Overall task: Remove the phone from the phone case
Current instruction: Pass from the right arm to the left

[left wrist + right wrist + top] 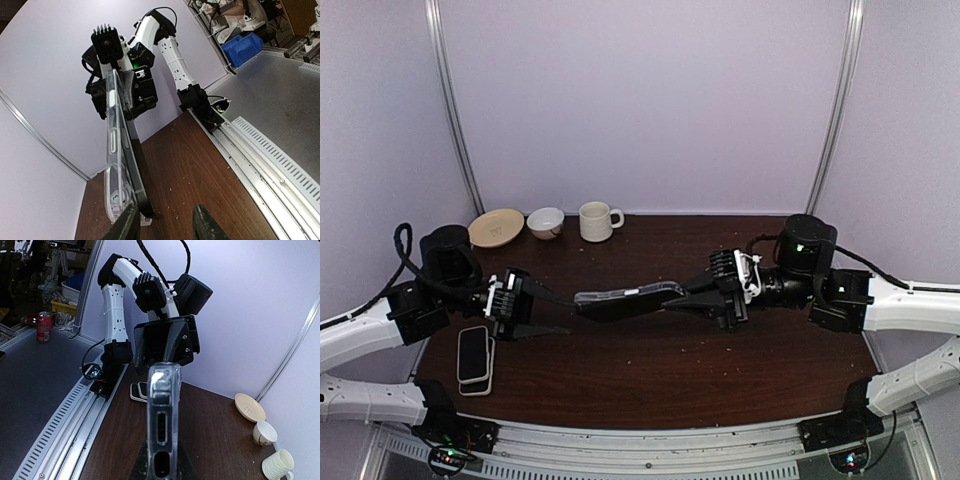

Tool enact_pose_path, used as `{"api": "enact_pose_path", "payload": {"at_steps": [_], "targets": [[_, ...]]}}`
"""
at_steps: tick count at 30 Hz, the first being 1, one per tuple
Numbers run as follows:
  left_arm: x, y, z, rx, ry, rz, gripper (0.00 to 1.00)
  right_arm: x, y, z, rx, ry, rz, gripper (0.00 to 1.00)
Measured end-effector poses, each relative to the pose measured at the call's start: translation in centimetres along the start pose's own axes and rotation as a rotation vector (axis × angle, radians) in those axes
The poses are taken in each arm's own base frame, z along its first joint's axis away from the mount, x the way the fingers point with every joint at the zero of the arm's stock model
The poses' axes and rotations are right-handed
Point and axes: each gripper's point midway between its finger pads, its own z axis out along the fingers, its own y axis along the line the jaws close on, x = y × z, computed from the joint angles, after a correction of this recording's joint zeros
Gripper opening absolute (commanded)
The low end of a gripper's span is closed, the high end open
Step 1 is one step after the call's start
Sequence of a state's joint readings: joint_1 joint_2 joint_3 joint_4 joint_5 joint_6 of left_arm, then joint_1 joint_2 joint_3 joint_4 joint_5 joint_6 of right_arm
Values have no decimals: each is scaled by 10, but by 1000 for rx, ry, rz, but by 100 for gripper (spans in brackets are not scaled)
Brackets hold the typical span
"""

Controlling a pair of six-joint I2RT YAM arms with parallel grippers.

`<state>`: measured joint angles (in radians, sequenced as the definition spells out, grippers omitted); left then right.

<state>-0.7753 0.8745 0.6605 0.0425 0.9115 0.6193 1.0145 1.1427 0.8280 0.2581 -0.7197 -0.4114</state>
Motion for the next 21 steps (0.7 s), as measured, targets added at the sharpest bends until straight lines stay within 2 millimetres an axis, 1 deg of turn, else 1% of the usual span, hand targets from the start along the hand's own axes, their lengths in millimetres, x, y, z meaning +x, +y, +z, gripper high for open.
{"api": "enact_pose_path", "payload": {"at_steps": [12,17,21], "targets": [[3,-2,1,8,9,-15,39,2,0,4,-6,-2,7,0],[6,2,1,-9,21,-28,39,4,-2,7,-6,-4,19,0],[7,7,4,-32,26,-31,38,2,-4,14,-7,-19,15,0]]}}
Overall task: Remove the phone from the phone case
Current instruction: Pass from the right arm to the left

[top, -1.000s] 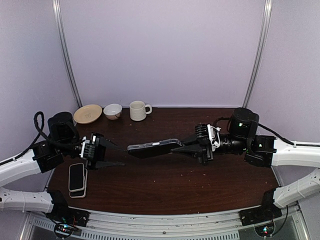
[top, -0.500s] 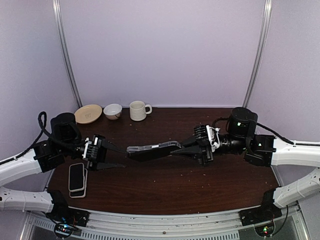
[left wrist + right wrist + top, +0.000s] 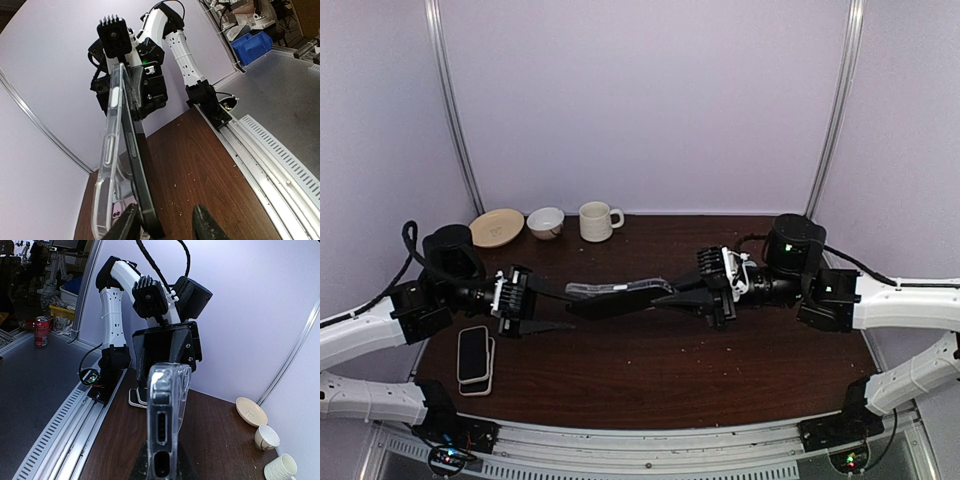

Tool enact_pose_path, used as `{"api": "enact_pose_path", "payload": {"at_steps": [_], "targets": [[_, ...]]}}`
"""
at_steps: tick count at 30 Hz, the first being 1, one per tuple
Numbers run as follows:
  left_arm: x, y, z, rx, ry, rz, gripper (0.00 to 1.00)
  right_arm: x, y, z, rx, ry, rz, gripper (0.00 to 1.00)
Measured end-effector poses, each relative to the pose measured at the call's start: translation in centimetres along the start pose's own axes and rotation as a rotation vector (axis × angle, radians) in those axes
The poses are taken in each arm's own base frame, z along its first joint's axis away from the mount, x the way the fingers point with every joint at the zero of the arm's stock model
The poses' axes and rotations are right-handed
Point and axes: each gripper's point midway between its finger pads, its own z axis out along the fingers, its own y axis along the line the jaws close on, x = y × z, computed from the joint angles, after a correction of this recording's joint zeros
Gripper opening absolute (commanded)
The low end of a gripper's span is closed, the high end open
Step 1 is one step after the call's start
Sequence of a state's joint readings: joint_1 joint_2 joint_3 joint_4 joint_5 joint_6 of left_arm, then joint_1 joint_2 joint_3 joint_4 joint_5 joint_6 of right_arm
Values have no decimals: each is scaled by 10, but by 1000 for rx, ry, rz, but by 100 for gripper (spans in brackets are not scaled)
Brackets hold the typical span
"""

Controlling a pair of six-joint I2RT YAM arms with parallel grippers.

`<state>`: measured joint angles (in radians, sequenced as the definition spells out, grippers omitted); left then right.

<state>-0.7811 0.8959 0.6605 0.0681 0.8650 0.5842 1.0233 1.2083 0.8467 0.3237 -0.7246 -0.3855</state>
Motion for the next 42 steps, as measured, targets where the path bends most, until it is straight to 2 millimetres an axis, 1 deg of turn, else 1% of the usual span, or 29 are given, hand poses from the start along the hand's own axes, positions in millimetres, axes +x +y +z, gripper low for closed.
{"api": "enact_pose_path", "payload": {"at_steps": [9,22,26,32,38,42], "targets": [[3,9,2,-41,16,-6,38,-8,-8,5,20,-34,-16,0],[4,13,3,-61,22,-21,27,-18,-9,11,21,-77,-36,0],[2,16,3,-75,14,-27,22,-19,-10,13,24,-85,-41,0],[-2,20,2,-103,-18,-38,18,-22,-10,15,25,-102,-50,0],[-9,24,1,-137,-72,-56,16,-26,-12,19,31,-135,-47,0],[-17,29,-1,-158,-109,-65,8,-31,-15,21,41,-170,-48,0]]}}
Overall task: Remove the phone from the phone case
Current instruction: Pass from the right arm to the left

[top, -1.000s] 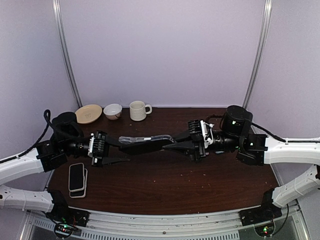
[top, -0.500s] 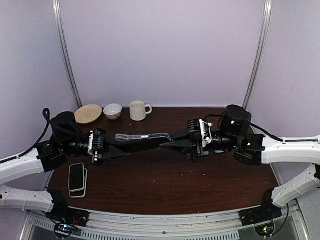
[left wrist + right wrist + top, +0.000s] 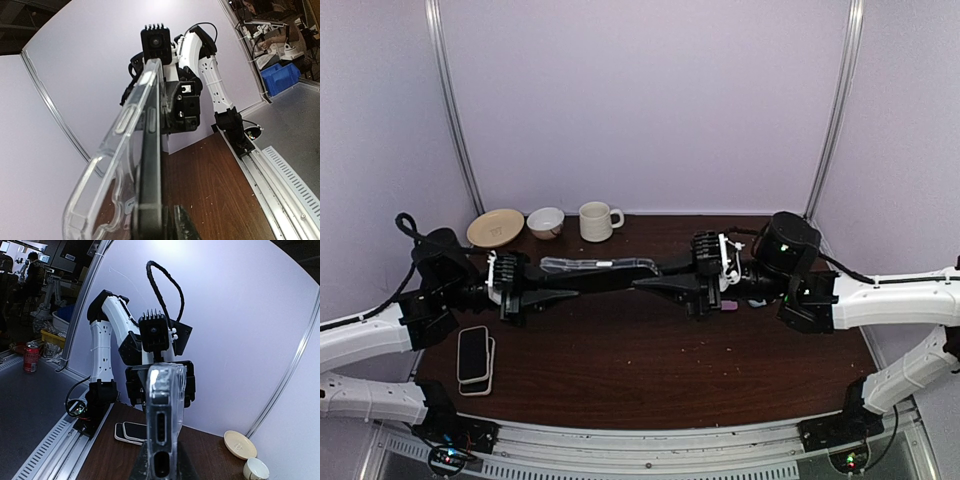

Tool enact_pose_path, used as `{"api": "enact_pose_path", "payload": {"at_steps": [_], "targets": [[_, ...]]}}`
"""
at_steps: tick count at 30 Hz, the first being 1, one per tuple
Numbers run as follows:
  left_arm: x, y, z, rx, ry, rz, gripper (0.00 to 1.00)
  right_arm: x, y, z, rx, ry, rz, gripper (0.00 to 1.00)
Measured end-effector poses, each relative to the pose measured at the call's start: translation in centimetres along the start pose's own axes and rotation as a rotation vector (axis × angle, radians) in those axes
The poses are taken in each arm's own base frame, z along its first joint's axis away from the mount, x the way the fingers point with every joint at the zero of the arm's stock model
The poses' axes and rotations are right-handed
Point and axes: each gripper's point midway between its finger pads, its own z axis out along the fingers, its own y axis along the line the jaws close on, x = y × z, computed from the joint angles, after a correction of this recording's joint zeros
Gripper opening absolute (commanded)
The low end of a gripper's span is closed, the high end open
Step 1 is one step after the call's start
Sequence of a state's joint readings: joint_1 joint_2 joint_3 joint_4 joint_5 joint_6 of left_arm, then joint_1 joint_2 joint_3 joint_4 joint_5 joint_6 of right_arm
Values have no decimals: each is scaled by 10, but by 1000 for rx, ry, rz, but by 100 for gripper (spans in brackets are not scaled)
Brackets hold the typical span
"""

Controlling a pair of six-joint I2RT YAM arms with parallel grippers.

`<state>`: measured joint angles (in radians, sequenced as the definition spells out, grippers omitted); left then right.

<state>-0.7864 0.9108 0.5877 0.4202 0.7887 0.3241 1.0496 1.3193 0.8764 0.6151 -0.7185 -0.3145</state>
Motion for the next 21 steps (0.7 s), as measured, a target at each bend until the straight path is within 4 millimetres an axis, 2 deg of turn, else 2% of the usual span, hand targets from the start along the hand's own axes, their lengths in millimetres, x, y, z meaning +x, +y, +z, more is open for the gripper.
{"api": "enact_pose_path", "payload": {"at_steps": [3,9,10,14,18,21], "targets": [[-4,2,0,-7,-16,-24,0,-3,-2,1,7,-24,-16,0],[-4,3,-1,-13,-22,-47,0,-3,-2,2,12,-46,-15,0],[-4,3,-2,-13,-23,-47,0,-3,-2,2,12,-48,-14,4],[-4,3,-1,-17,-23,-42,0,-5,-1,2,12,-59,2,48],[0,3,-1,-17,-5,-17,0,-6,9,3,-10,-67,26,56],[11,-2,-1,0,34,-3,0,0,17,-1,-23,-37,51,67]]}}
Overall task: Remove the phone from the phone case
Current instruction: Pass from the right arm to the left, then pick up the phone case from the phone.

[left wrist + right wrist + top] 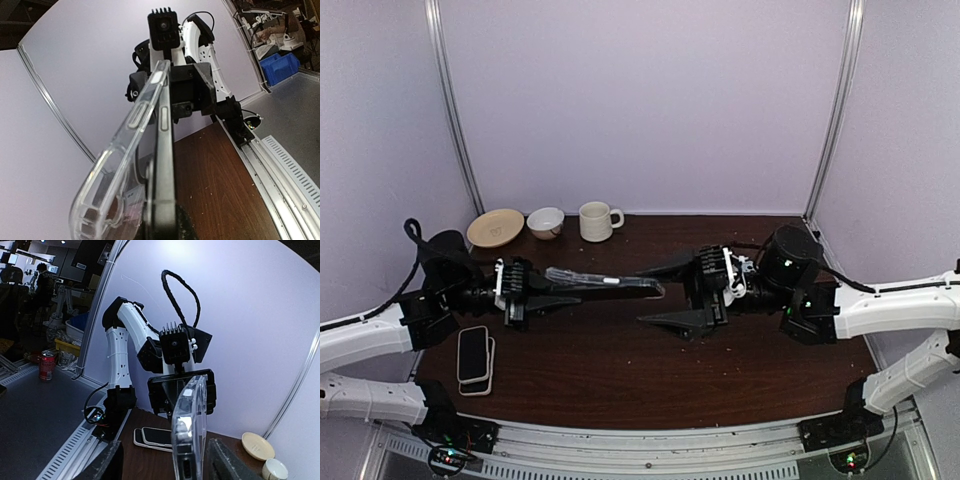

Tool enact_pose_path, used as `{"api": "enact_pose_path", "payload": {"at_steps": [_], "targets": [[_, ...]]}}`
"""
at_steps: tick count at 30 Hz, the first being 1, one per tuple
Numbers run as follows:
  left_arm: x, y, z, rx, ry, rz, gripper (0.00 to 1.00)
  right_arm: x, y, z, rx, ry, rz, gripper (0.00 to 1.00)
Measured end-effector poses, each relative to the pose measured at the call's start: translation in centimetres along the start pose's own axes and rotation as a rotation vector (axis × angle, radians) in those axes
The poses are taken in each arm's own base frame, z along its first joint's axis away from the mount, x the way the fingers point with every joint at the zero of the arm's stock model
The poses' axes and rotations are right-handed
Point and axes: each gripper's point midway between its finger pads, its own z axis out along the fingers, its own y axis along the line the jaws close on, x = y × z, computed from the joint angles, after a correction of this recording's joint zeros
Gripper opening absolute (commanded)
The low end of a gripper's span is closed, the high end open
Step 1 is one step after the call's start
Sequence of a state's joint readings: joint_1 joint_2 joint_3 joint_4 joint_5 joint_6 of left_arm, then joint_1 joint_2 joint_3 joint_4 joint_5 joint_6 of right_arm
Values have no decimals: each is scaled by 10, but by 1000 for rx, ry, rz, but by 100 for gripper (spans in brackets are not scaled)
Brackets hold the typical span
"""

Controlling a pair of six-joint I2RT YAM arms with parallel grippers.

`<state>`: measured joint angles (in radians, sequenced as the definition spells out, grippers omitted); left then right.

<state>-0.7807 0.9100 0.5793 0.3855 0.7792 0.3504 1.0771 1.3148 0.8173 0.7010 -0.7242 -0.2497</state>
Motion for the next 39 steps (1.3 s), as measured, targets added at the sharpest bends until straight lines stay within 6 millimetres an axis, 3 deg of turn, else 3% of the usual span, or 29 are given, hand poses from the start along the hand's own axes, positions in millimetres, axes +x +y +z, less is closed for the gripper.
{"api": "enact_pose_path", "payload": {"at_steps": [11,19,24,29,34,39], "targets": [[50,-22,-1,128,214,65,0,3,18,-36,9,144,73,69],[80,-31,-3,179,343,74,0,38,12,-49,103,370,125,68],[96,-32,1,201,399,38,0,51,7,-32,154,460,144,72],[103,-33,5,215,426,19,0,68,2,-7,184,532,207,68],[107,-36,8,223,451,1,0,73,-9,19,214,568,245,63],[109,-36,8,219,468,-6,0,78,-11,31,232,582,252,59]]}}
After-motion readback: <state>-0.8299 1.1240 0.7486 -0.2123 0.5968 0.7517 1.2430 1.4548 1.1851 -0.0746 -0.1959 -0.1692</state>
